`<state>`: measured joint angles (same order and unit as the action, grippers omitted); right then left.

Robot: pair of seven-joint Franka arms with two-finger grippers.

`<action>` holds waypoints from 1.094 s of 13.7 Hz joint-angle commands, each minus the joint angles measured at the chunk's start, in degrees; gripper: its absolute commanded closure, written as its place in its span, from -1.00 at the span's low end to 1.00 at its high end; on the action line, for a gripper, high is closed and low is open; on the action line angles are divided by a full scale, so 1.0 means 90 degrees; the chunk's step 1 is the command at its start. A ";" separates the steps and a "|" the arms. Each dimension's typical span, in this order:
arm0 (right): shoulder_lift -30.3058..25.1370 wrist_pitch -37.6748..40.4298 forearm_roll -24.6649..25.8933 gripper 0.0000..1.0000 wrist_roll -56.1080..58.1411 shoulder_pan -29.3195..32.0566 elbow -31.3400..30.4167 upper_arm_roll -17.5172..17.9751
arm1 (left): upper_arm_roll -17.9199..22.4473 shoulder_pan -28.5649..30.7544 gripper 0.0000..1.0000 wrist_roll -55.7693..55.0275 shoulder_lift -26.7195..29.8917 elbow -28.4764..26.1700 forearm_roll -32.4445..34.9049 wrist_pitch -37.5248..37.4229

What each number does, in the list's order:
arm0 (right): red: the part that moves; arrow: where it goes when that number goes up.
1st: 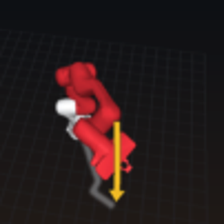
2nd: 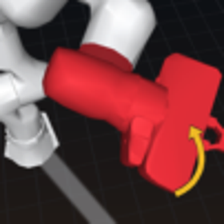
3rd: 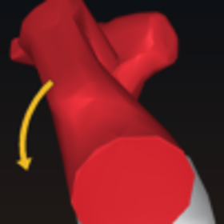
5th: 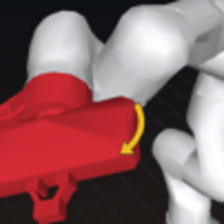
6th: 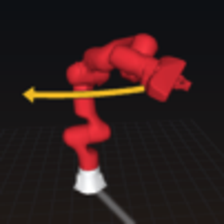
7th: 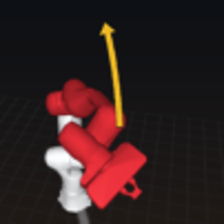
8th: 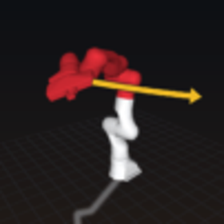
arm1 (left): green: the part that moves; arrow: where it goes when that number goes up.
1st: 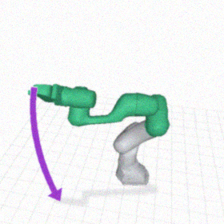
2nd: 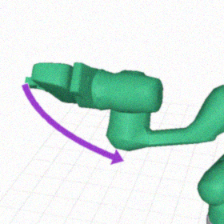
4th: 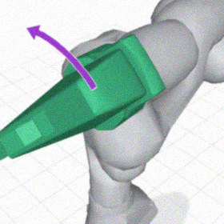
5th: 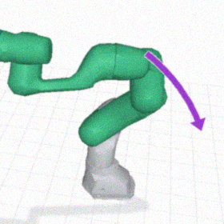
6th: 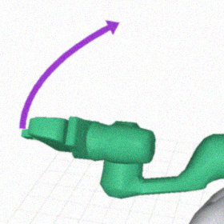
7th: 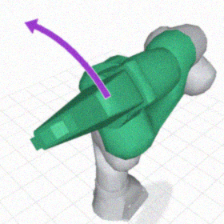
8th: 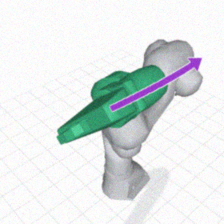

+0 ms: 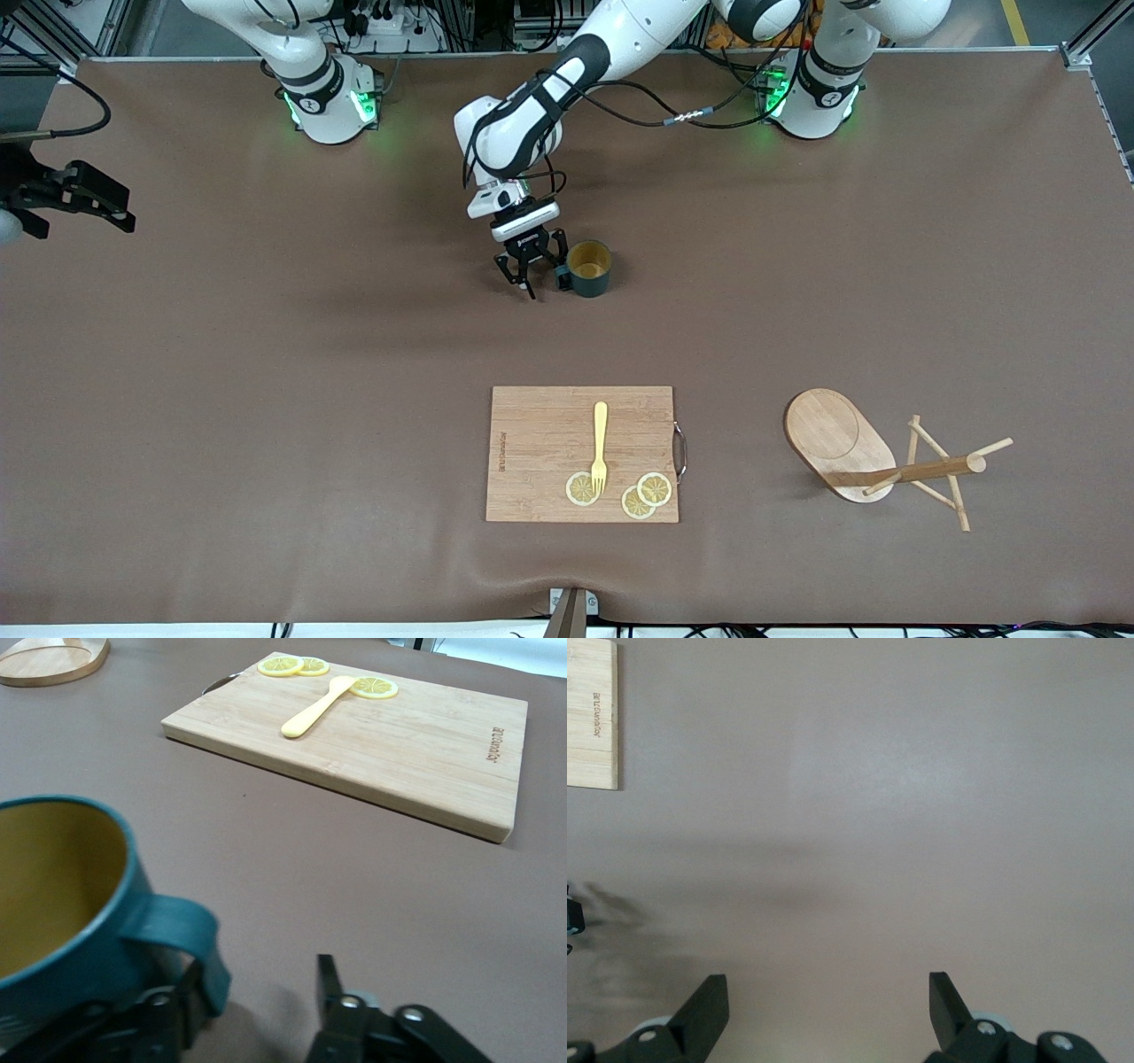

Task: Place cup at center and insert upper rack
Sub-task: 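Lower the left gripper to the teal mug handle, then close the left gripper on the mug handle and lift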

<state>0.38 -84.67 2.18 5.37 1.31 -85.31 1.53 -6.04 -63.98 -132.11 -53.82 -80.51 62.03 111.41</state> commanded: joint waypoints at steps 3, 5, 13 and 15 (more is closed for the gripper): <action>-0.0169 0.0053 -0.0086 -1.00 0.0058 0.0049 -0.0150 -0.0034 | 0.0017 -0.0040 1.00 -0.0106 -0.0055 0.0097 0.0169 -0.0094; -0.0169 0.0053 -0.0086 -1.00 0.0038 0.0020 -0.0150 -0.0024 | 0.0026 -0.0040 1.00 -0.0106 -0.0046 0.0107 0.0168 -0.0104; -0.0179 0.0052 -0.0086 -1.00 0.0038 0.0030 -0.0160 -0.0024 | 0.0075 0.0194 1.00 -0.0067 0.0558 0.0176 -0.0621 -0.0231; -0.0169 0.0043 -0.0086 -1.00 0.0038 0.0030 -0.0160 -0.0024 | 0.0075 0.0379 1.00 -0.0067 0.0822 0.0185 -0.0982 -0.0376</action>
<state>0.38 -84.27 2.18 5.37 1.35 -85.34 1.31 -5.42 -61.89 -132.85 -50.16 -77.76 56.20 109.76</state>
